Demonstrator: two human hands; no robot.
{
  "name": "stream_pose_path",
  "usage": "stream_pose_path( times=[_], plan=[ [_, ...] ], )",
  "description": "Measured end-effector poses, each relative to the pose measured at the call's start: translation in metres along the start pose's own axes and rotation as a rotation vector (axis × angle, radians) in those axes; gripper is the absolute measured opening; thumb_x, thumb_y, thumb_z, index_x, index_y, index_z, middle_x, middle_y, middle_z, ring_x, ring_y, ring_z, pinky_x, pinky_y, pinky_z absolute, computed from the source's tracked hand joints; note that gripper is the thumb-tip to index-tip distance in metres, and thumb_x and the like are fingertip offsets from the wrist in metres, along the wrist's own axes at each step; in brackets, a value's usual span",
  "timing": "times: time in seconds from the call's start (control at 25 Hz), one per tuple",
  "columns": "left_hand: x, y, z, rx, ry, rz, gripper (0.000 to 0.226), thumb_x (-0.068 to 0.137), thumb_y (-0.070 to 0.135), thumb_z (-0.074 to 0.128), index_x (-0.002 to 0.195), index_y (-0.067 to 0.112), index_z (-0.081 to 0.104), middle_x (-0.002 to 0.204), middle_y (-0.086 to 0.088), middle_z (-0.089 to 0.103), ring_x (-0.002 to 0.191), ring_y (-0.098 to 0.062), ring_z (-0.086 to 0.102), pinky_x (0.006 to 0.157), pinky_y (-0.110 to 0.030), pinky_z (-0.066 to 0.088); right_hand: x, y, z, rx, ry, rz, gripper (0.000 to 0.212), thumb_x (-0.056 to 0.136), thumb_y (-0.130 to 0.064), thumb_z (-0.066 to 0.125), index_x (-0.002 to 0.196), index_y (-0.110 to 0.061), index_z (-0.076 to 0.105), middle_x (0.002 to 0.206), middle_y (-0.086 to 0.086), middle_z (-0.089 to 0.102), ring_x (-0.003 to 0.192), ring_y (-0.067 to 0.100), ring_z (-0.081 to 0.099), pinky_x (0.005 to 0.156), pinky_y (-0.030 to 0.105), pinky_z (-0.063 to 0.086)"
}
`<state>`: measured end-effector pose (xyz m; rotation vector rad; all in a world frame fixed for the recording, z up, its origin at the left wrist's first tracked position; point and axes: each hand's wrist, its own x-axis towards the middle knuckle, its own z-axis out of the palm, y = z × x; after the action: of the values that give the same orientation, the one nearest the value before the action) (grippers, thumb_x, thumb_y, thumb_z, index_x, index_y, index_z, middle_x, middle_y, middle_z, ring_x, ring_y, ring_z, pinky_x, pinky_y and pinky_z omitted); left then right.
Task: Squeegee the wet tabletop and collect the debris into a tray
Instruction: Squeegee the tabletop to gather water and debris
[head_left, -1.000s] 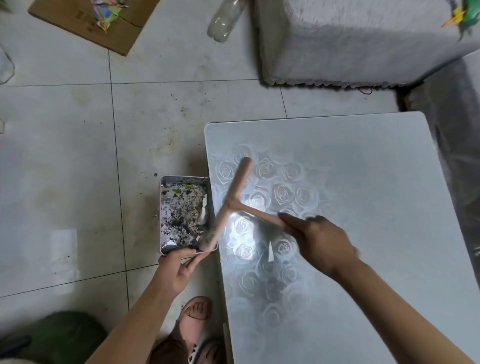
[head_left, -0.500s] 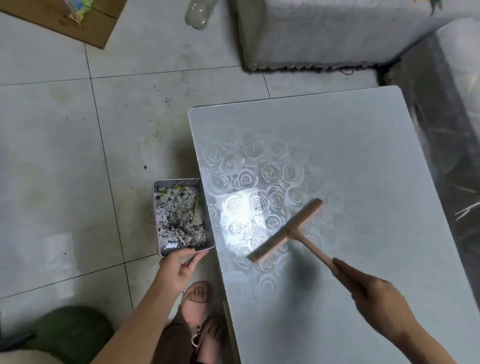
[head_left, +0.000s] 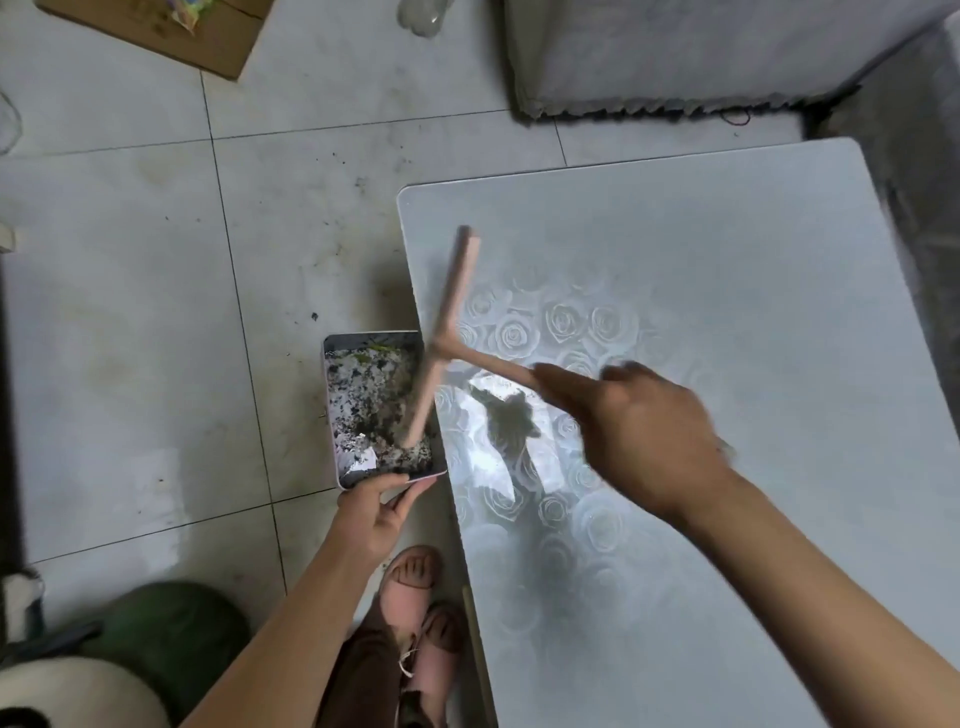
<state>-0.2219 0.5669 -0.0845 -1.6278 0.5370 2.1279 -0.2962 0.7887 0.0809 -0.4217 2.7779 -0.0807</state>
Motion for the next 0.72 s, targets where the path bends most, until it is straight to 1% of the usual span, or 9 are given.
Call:
stream_pose_path(
  times=[0.08, 0.16, 0.24, 0.36, 0.44, 0.52, 0.6, 0.64, 0.72],
  plan=[
    [-0.003, -0.002, -0.001, -0.009, 0.021, -0.013, 0.022, 0.087, -0.017, 0.044, 0.102, -0.003, 0.054, 0.129, -0.033, 0.048, 0.117, -0.054, 0.049, 0.069, -0.042, 0.058, -0.046, 0.046, -0.009, 0.065, -0.100, 0.172, 0.046, 0.093, -0.029, 0.049, 0.130, -0.055, 0.041, 0.083, -0.005, 0.063, 0.086, 0.024, 0.060, 0.056, 0.032, 0.040],
    [-0.007, -0.004, -0.001, -0.024, 0.030, -0.010, 0.023, 0.087, -0.017, 0.045, 0.098, 0.002, 0.052, 0.126, -0.032, 0.048, 0.117, -0.053, 0.049, 0.069, -0.043, 0.057, -0.082, 0.077, -0.012, 0.019, -0.253, 0.280, 0.041, 0.096, -0.042, 0.038, 0.132, -0.062, 0.034, 0.092, -0.012, 0.064, 0.094, 0.015, 0.061, 0.062, 0.028, 0.040],
    [-0.007, -0.006, -0.001, -0.036, 0.034, 0.003, 0.023, 0.087, -0.017, 0.045, 0.093, 0.005, 0.051, 0.116, -0.028, 0.052, 0.117, -0.053, 0.049, 0.069, -0.043, 0.058, -0.083, 0.086, -0.008, -0.108, -0.313, 0.222, 0.041, 0.097, -0.046, 0.029, 0.133, -0.065, 0.028, 0.087, -0.012, 0.058, 0.093, 0.010, 0.059, 0.061, 0.025, 0.035],
    [-0.004, -0.009, -0.001, -0.033, 0.043, 0.022, 0.022, 0.086, -0.017, 0.046, 0.090, 0.003, 0.053, 0.101, -0.023, 0.056, 0.111, -0.050, 0.053, 0.071, -0.044, 0.059, -0.044, 0.076, -0.002, -0.186, -0.264, 0.072, 0.049, 0.095, -0.034, 0.038, 0.133, -0.063, 0.028, 0.082, -0.008, 0.054, 0.092, 0.016, 0.059, 0.060, 0.029, 0.032],
    [-0.002, -0.012, -0.002, -0.035, 0.065, 0.027, 0.022, 0.086, -0.017, 0.046, 0.085, 0.003, 0.053, 0.096, -0.021, 0.059, 0.100, -0.044, 0.058, 0.071, -0.041, 0.060, -0.014, 0.054, 0.006, -0.172, -0.261, -0.026, 0.055, 0.092, -0.025, 0.042, 0.135, -0.057, 0.029, 0.087, -0.003, 0.055, 0.096, 0.022, 0.057, 0.062, 0.030, 0.031],
    [0.000, -0.014, -0.004, 0.047, 0.103, 0.055, 0.024, 0.088, -0.015, 0.044, 0.078, 0.003, 0.053, 0.077, -0.015, 0.066, 0.085, -0.031, 0.060, 0.060, -0.028, 0.060, 0.012, 0.020, 0.013, -0.169, -0.279, -0.083, 0.054, 0.091, -0.019, 0.042, 0.136, -0.048, 0.035, 0.092, 0.002, 0.057, 0.097, 0.025, 0.055, 0.064, 0.030, 0.031],
    [0.004, -0.011, -0.007, 0.111, 0.135, 0.098, 0.024, 0.090, -0.015, 0.042, 0.078, 0.003, 0.052, 0.056, -0.007, 0.067, 0.080, -0.026, 0.057, 0.051, -0.024, 0.057, 0.023, -0.006, 0.015, -0.217, -0.209, -0.183, 0.051, 0.091, -0.016, 0.041, 0.135, -0.042, 0.040, 0.089, 0.003, 0.053, 0.094, 0.026, 0.053, 0.064, 0.030, 0.029],
    [0.006, -0.009, -0.011, 0.095, 0.143, 0.101, 0.022, 0.090, -0.015, 0.042, 0.081, 0.001, 0.053, 0.058, -0.010, 0.068, 0.083, -0.029, 0.058, 0.049, -0.026, 0.057, 0.020, -0.010, 0.013, -0.231, -0.173, -0.235, 0.050, 0.090, -0.016, 0.042, 0.134, -0.041, 0.041, 0.085, 0.003, 0.048, 0.092, 0.025, 0.053, 0.062, 0.030, 0.026],
    [0.009, -0.008, -0.017, 0.041, 0.118, 0.096, 0.022, 0.088, -0.017, 0.042, 0.099, -0.001, 0.053, 0.086, -0.021, 0.066, 0.098, -0.040, 0.056, 0.050, -0.033, 0.058, -0.002, 0.010, 0.004, -0.188, -0.135, -0.230, 0.050, 0.089, -0.019, 0.047, 0.132, -0.044, 0.042, 0.077, -0.001, 0.040, 0.088, 0.025, 0.053, 0.058, 0.029, 0.023]
  ],
)
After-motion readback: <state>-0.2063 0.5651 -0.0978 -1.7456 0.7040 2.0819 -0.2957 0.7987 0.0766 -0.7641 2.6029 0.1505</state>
